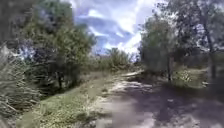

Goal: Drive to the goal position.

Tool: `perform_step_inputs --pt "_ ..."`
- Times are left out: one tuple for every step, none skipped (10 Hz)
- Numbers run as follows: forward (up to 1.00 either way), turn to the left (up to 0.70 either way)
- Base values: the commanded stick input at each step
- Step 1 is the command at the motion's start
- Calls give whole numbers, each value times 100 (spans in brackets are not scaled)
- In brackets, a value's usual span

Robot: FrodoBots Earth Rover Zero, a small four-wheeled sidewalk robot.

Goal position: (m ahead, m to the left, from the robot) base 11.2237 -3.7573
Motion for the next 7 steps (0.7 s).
perform_step_inputs --pt "70 0" --pt "70 0" --pt "70 0" --pt "70 0" --pt "70 0" --pt "70 0" --pt "70 0"
